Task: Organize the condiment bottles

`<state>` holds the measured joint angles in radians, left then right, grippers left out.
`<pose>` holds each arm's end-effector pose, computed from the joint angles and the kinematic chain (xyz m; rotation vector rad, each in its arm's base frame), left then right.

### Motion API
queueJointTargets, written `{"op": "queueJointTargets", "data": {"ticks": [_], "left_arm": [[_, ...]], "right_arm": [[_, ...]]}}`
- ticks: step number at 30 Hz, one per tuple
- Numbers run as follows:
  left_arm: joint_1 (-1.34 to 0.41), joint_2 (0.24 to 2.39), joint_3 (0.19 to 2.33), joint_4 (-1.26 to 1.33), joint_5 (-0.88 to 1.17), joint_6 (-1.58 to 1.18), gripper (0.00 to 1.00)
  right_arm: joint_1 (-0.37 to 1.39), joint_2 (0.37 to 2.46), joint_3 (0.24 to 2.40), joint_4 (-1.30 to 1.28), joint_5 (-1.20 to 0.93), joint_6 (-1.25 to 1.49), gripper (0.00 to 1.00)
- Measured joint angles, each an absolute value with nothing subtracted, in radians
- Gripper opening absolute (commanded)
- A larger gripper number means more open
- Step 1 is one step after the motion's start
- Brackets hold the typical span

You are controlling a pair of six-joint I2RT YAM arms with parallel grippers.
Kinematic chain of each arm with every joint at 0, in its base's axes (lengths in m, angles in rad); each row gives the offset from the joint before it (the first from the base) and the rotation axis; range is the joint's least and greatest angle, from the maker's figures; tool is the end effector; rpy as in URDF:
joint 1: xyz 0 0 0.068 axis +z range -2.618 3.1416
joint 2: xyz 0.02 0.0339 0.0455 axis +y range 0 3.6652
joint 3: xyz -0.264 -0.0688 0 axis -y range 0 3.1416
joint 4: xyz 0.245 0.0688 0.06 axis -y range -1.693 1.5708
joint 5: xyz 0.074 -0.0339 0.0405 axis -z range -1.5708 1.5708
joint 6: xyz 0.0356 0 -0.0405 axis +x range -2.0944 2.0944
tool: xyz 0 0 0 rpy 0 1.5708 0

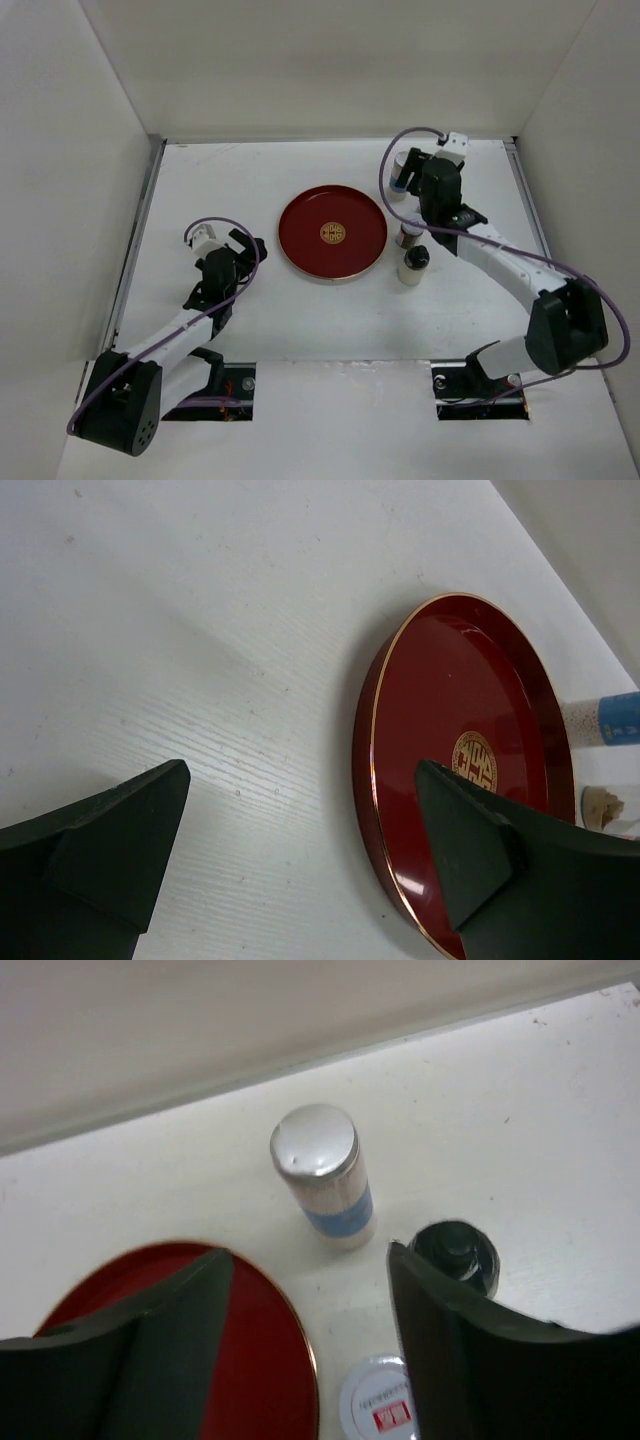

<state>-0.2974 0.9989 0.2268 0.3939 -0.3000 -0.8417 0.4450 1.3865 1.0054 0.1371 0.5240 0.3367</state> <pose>0.1894 -0.0470 0.1677 -0.7166 1.8240 -0.4654 0.2993 0.1230 0.3123 0.2707 1.7617 0.0869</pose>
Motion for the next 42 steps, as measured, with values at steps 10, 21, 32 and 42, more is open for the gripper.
{"op": "queueJointTargets", "data": {"ticks": [10,21,32,42], "left_arm": [[-0.297,1.000,0.227,0.409,-0.286,-0.841,1.00],[-0.295,1.012,0.227,0.416,-0.278,-0.841,1.00],[-0.295,1.013,0.227,0.426,-0.276,-0.841,1.00],[-0.295,1.007,0.225,0.431,-0.278,-0.841,1.00]], "right_arm": [[0.335,1.706,1.315,0.057,0.417,0.297,1.00],[0.327,1.943,1.468,0.001,0.373,0.245,0.84],[0.348,1.862,1.343,0.083,0.401,0.171,0.53],[0.599,1.761,1.354,0.192,0.368,0.150,0.53]]}}
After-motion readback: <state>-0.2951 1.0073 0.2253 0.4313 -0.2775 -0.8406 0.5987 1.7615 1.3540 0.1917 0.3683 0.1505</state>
